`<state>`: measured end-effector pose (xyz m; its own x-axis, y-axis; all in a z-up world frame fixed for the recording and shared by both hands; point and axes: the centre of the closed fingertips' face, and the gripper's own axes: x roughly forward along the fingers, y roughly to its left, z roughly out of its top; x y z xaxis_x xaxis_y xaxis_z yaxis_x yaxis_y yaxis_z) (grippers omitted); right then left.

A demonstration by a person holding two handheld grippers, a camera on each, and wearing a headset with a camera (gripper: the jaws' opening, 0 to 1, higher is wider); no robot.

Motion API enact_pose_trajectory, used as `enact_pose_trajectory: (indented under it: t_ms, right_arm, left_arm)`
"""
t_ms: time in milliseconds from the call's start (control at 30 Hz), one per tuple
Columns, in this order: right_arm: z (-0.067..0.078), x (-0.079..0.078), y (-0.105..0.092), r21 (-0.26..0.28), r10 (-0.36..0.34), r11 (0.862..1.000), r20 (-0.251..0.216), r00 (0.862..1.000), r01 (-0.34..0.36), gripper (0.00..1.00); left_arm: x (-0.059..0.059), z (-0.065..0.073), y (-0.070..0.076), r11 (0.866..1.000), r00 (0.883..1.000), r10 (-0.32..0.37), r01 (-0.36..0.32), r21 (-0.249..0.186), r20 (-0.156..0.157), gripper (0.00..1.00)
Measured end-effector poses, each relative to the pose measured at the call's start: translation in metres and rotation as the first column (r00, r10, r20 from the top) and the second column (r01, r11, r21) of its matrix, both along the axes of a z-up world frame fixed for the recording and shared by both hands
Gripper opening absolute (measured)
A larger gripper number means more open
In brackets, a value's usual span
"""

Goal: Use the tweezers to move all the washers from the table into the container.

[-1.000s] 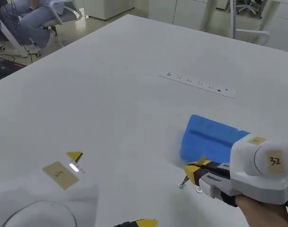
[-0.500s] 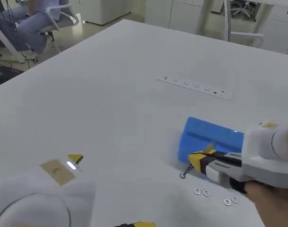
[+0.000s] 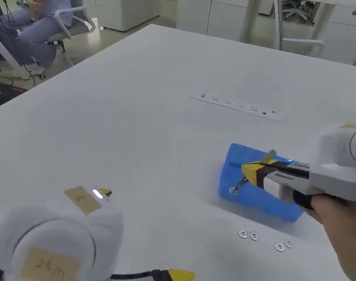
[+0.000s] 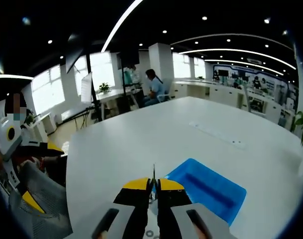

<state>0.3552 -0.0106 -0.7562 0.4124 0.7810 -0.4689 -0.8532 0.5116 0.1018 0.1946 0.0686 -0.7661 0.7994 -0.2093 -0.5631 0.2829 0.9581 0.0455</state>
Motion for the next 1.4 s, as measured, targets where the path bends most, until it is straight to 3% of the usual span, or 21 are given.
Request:
enact_pose_trajectory:
  t_ms: [233, 300, 567, 933, 1400]
  right_arm:
    - [0.005, 0.024, 0.001, 0.006, -0.084, 0.996, 0.038, 0.996, 0.083, 0.01]
    - [0.001, 0.031, 0.001, -0.008, -0.098, 0.995, 0.055, 0.994, 0.098, 0.01]
    - [-0.023, 0.053, 0.007, -0.018, -0.147, 0.989, 0.017, 0.989, 0.147, 0.02]
    - [-0.050, 0.055, 0.017, -0.063, -0.137, 0.989, -0.011, 0.991, 0.136, 0.02]
    - [-0.059, 0.059, 0.017, -0.095, -0.128, 0.987, 0.005, 0.992, 0.128, 0.02]
  left_arm:
    - [0.001, 0.000, 0.000, 1.000, 1.000, 0.004, -0.004, -0.003, -0.005, 0.99]
    - [0.001, -0.001, 0.000, 1.000, 1.000, 0.006, -0.006, -0.001, -0.004, 0.99]
    - [0.000, -0.002, 0.001, 1.000, 1.000, 0.008, -0.008, 0.007, -0.014, 0.99]
    - [0.001, 0.000, 0.006, 0.999, 0.999, 0.034, -0.034, 0.008, -0.009, 0.98]
    - [-0.002, -0.002, 0.010, 0.999, 0.999, 0.049, -0.049, 0.010, -0.017, 0.97]
